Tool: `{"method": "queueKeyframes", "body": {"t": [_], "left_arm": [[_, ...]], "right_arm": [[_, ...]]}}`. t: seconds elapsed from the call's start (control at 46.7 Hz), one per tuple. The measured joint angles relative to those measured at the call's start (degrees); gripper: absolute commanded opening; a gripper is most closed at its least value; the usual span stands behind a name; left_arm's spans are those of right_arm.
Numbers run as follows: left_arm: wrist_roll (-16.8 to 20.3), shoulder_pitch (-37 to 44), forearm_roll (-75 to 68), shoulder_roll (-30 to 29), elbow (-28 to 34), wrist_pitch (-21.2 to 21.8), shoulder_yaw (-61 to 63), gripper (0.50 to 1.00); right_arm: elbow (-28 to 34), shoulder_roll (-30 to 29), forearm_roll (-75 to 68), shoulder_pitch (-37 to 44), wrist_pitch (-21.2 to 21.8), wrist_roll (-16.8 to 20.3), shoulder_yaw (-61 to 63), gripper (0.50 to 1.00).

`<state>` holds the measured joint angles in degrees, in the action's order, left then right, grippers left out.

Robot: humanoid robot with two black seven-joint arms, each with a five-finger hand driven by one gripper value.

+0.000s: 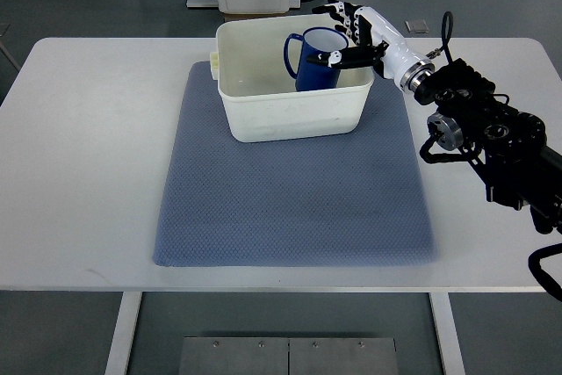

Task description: Place cup in box with right hand

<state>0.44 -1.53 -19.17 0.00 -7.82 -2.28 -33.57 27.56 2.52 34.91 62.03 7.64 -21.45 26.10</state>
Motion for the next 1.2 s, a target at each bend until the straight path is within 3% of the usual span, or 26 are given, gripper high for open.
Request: {"method": "queueKeyframes", "body": {"t": [0.428,0.899,1.198], "left_arm": [[0.00,-0.01,0.01,0.00,0.00,0.00,0.00,1.000],[0.01,0.02,0.02,0.00,0.00,-0.01,0.00,1.000],[0.00,0.02,0.02,0.00,0.00,-0.02,0.00,1.000]], "right_arm": [[0.84,0.96,-0.67,1.15,0.01,0.00,0.03,0.998],[7.83,14.73,-10.98,-1.09,0.10,0.21,0.04,1.000],[7.52,18.01,-16.04,-5.98,0.09,0.15,-0.05,1.000]]}}
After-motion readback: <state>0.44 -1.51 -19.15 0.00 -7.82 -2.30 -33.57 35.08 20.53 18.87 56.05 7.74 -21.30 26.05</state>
